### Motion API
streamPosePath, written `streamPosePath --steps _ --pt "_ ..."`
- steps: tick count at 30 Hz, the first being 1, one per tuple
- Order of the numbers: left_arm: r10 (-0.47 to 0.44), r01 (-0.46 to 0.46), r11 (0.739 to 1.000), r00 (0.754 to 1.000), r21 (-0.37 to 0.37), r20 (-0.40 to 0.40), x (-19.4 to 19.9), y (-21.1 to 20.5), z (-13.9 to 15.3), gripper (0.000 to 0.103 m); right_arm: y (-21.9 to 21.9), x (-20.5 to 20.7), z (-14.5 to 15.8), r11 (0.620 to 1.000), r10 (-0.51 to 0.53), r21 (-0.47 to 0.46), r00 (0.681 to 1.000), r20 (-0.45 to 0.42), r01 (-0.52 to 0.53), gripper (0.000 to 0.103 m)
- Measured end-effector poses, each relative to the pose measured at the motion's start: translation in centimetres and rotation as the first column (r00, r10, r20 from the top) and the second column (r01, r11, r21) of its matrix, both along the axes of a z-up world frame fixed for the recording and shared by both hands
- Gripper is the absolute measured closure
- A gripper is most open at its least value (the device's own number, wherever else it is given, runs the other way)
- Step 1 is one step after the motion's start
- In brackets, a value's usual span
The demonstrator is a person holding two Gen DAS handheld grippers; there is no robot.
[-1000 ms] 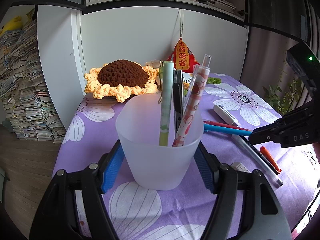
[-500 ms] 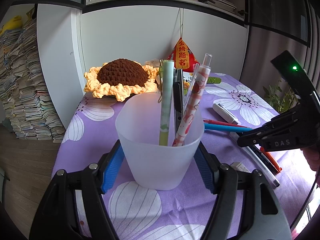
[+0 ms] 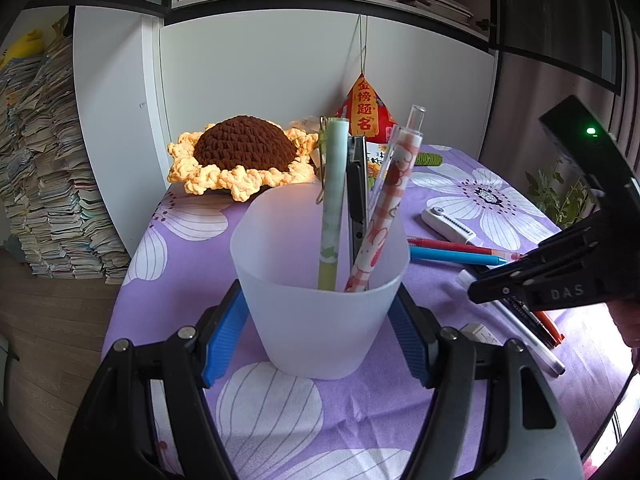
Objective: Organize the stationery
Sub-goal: 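Grasp the clear pen with the right gripper and lift it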
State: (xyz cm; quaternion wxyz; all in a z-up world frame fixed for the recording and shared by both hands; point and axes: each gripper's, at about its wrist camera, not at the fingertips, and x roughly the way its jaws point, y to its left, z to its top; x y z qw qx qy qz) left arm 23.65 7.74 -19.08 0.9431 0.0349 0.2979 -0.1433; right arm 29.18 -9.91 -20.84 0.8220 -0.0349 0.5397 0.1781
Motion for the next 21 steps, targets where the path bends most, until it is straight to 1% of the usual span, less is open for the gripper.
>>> streamPosePath --steps 6,8,11,13,15,21 --pt "0.0 0.0 1.0 1.0 0.0 -0.001 0.0 0.0 0.0 0.034 -0.2 -1.7 1.7 1.0 0.019 0.007 0.999 0.04 -0.019 0.09" --pt "0.0 0.0 1.0 1.0 0.0 -0.001 0.0 0.0 0.0 0.034 -0.1 -2.2 2.0 0.999 0.042 0.013 0.998 0.041 -0.042 0.09" --pt "0.0 0.0 1.0 1.0 0.0 -0.001 0.0 0.0 0.0 0.034 0.3 -2.6 1.5 0.998 0.058 -0.019 0.998 0.014 -0.058 0.09" --pt "0.0 0.0 1.0 1.0 0.0 0.0 0.0 0.0 0.0 0.034 0.4 -2.6 0.5 0.997 0.058 -0.05 0.998 -0.016 -0.059 0.09" --pt "0.0 0.0 1.0 1.0 0.0 0.0 0.0 0.0 0.0 0.034 0.3 -2.6 -0.1 0.996 0.059 -0.058 0.998 -0.035 -0.061 0.09" --pt "0.0 0.0 1.0 1.0 0.0 -0.001 0.0 0.0 0.0 0.034 0.1 -1.5 0.2 0.999 0.03 -0.044 0.999 -0.014 -0.03 0.09"
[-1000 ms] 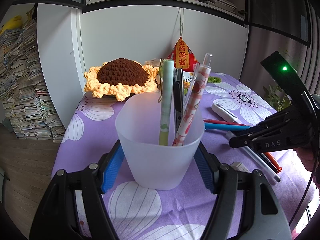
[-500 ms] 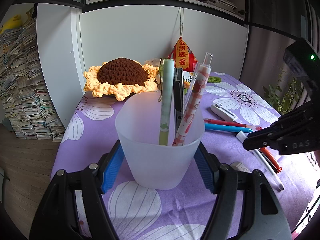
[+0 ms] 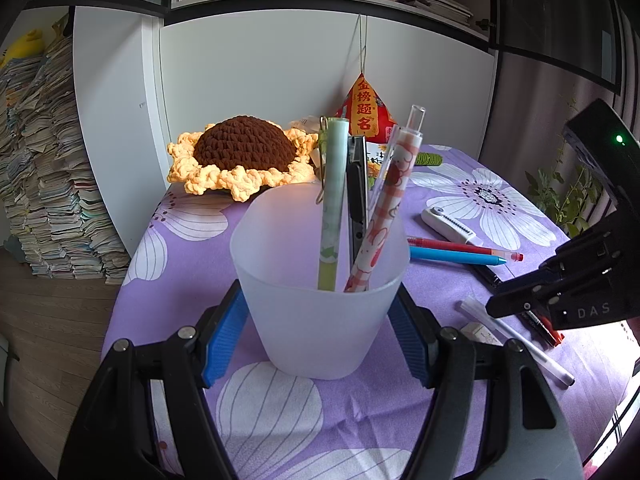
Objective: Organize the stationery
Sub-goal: 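Grasp the clear pen with the right gripper and lift it, then carry the clear pen over the cup and drop it in with the right gripper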
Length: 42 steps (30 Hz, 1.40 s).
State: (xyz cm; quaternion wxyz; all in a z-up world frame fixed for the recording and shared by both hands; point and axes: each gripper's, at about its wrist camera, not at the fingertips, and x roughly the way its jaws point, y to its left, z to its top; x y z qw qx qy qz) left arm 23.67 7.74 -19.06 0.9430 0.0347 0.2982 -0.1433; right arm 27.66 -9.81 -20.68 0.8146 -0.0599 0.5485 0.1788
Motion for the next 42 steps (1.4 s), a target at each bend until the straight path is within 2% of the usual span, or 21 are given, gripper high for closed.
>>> streamPosePath --steps 14,22,28,33,38,42 --pt "0.0 0.0 1.0 1.0 0.0 0.0 0.0 0.0 0.0 0.034 2.5 1.0 -0.9 0.995 0.056 -0.082 0.998 -0.01 -0.057 0.088" --pt "0.0 0.0 1.0 1.0 0.0 0.0 0.0 0.0 0.0 0.034 2.3 1.8 -0.7 0.999 0.026 -0.045 0.999 -0.028 -0.028 0.09" --pt "0.0 0.0 1.0 1.0 0.0 0.0 0.0 0.0 0.0 0.034 1.1 -0.4 3.9 1.0 0.003 0.022 0.995 0.096 -0.005 0.09" --pt "0.001 -0.001 1.0 1.0 0.0 -0.001 0.0 0.0 0.0 0.034 0.4 -3.1 8.4 0.997 0.003 0.073 0.975 0.223 -0.019 0.09" --pt "0.001 -0.001 1.0 1.0 0.0 -0.001 0.1 0.0 0.0 0.034 0.9 -5.8 13.2 0.986 0.021 0.146 0.933 0.36 -0.078 0.09" --pt "0.001 -0.001 1.0 1.0 -0.001 -0.004 0.1 -0.1 0.0 0.034 1.7 -6.4 17.2 0.972 0.023 0.201 0.896 0.444 -0.124 0.09"
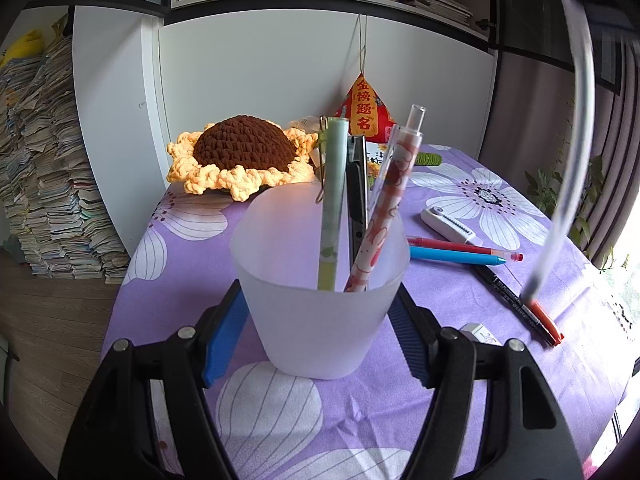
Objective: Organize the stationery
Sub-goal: 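Carry the clear pen over the cup and drop it in with the right gripper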
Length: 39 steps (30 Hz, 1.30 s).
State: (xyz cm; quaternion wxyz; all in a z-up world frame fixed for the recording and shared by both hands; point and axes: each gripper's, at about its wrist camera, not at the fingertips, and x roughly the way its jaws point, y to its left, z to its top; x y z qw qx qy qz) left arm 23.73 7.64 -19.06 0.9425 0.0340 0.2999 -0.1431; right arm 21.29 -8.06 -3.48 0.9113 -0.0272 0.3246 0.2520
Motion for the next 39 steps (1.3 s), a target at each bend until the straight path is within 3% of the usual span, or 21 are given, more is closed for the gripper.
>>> streamPosePath --steps 5,8,17,24,32,39 --pt "-0.001 0.001 1.0 1.0 0.0 0.001 0.0 0.0 0.0 0.034 1.7 1.3 3.7 0.996 0.052 0.072 0.997 0.06 -0.056 0.09" --pt "0.0 0.0 1.0 1.0 0.0 0.0 0.0 0.0 0.0 0.034 3.1 2.7 4.3 0.99 0.083 0.104 0.994 0.067 -0.09 0.09" --pt "0.0 0.0 1.0 1.0 0.0 0.0 0.0 0.0 0.0 0.034 6.2 7.5 -1.3 0.989 0.118 0.098 0.99 -0.077 -0.11 0.09" --pt "0.001 -0.001 1.0 1.0 0.0 0.0 0.0 0.0 0.0 0.034 6.7 8.3 -4.7 0.992 0.119 0.055 0.979 -0.165 -0.111 0.09" --pt "0.0 0.0 1.0 1.0 -0.001 -0.004 0.0 -0.1 0.0 0.034 6.5 8.3 -5.7 0.994 0.112 0.036 0.974 -0.199 -0.107 0.09" --pt "0.0 0.0 1.0 1.0 -0.001 -0.006 0.1 -0.1 -0.1 0.034 3.7 6.9 -4.7 0.998 0.062 0.036 0.984 -0.168 -0.057 0.09"
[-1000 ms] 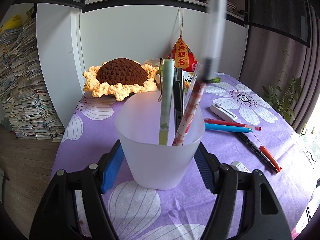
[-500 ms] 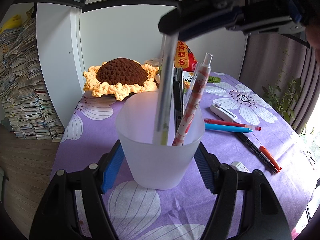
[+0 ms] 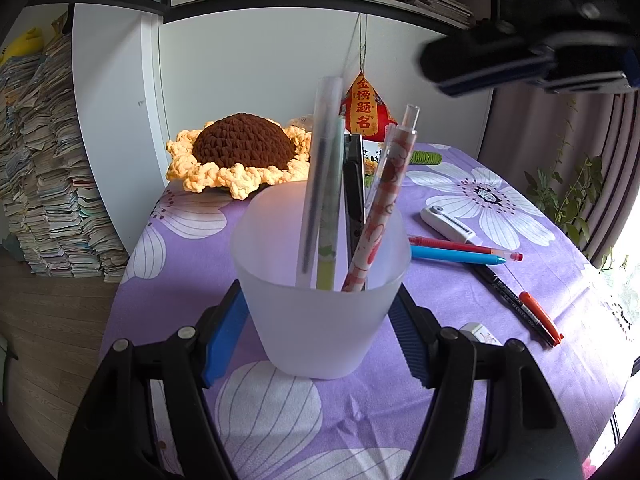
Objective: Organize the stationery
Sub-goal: 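Move the right gripper to the black marker and grasp it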
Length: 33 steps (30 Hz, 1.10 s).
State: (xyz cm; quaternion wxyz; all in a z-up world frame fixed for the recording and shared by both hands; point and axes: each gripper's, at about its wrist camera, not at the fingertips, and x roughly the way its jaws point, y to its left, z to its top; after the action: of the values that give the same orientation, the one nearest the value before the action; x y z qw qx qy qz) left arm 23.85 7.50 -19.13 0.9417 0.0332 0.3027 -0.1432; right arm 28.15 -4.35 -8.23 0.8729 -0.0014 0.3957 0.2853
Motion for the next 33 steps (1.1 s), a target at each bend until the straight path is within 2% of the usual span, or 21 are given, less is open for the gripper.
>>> streamPosePath --steps 4,7,12,18,22,28,33 --pt "0.0 0.0 1.0 1.0 0.0 0.0 0.0 0.0 0.0 0.034 -3.1 -0.6 -0.4 0.997 -0.071 -0.032 0.997 -0.007 0.07 0.09" --pt "0.0 0.0 1.0 1.0 0.0 -0.001 0.0 0.0 0.0 0.034 -5.2 -0.6 -2.2 0.989 -0.129 -0.08 0.991 -0.045 0.125 0.09" --pt "0.001 -0.001 1.0 1.0 0.0 -0.001 0.1 0.1 0.0 0.034 -8.3 0.0 -7.8 0.96 -0.23 -0.196 0.961 -0.154 0.199 0.09" --pt "0.0 0.0 1.0 1.0 -0.002 -0.006 0.2 0.1 -0.2 0.034 -9.1 0.4 -12.6 0.95 -0.248 -0.254 0.935 -0.252 0.184 0.09" --pt "0.001 -0.001 1.0 1.0 -0.003 -0.008 0.1 0.1 -0.2 0.034 -9.0 1.1 -13.6 0.95 -0.245 -0.258 0.929 -0.276 0.174 0.09" --pt "0.001 -0.001 1.0 1.0 -0.003 -0.008 0.1 0.1 -0.2 0.034 -7.9 1.4 -13.3 0.941 -0.236 -0.295 0.944 -0.23 0.163 0.09" --pt "0.001 -0.001 1.0 1.0 -0.003 -0.009 0.2 0.1 -0.3 0.034 -8.1 -0.6 -13.3 0.968 -0.192 -0.218 0.924 -0.331 0.123 0.092"
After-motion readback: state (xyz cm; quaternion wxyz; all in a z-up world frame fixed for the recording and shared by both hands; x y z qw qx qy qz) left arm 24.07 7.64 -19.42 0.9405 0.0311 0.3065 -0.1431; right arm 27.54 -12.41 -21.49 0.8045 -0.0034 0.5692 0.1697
